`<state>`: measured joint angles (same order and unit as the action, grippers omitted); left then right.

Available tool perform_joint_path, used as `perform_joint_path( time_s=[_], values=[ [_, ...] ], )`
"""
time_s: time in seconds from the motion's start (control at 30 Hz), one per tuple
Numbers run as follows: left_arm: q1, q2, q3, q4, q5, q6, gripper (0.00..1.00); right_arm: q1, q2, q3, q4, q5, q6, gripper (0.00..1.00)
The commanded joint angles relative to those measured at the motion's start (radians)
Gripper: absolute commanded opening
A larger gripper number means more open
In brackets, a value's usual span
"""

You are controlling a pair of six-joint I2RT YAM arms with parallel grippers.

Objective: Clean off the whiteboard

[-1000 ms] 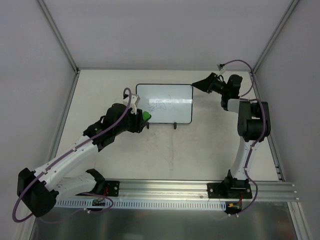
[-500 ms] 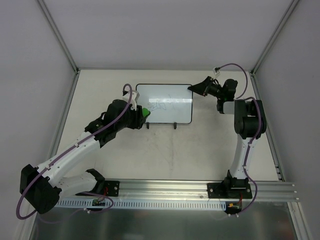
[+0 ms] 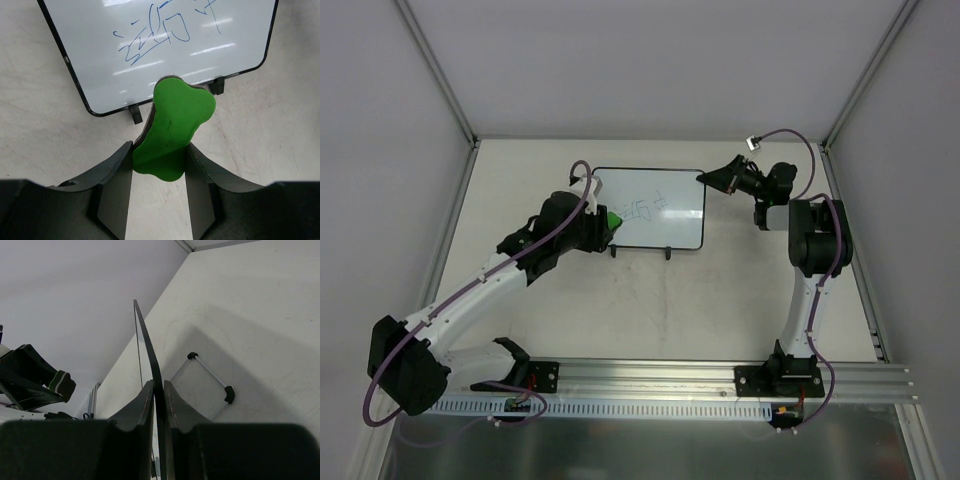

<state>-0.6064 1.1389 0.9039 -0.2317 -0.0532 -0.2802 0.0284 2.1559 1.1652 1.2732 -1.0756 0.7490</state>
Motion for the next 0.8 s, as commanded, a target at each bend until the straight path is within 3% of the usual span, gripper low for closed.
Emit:
perform_joint_path(
  time_s=[0.0, 0.4, 0.77],
  values=[
    [0.011, 0.024, 0.056, 0.012, 0.024, 0.016, 0.00, -0.007, 0.002, -0.004, 0.071, -0.006, 0.004, 0.01],
    [0.089, 0.234, 0.119, 0.077, 0.108, 0.061, 0.00, -0.005, 0.025, -0.001, 0.143, -0.007, 0.047, 0.00],
    [0.109, 0.439, 0.286, 0.051, 0.104, 0.064, 0.00, -0.005, 0.024, -0.006, 0.158, -0.010, 0.049, 0.00]
  ],
)
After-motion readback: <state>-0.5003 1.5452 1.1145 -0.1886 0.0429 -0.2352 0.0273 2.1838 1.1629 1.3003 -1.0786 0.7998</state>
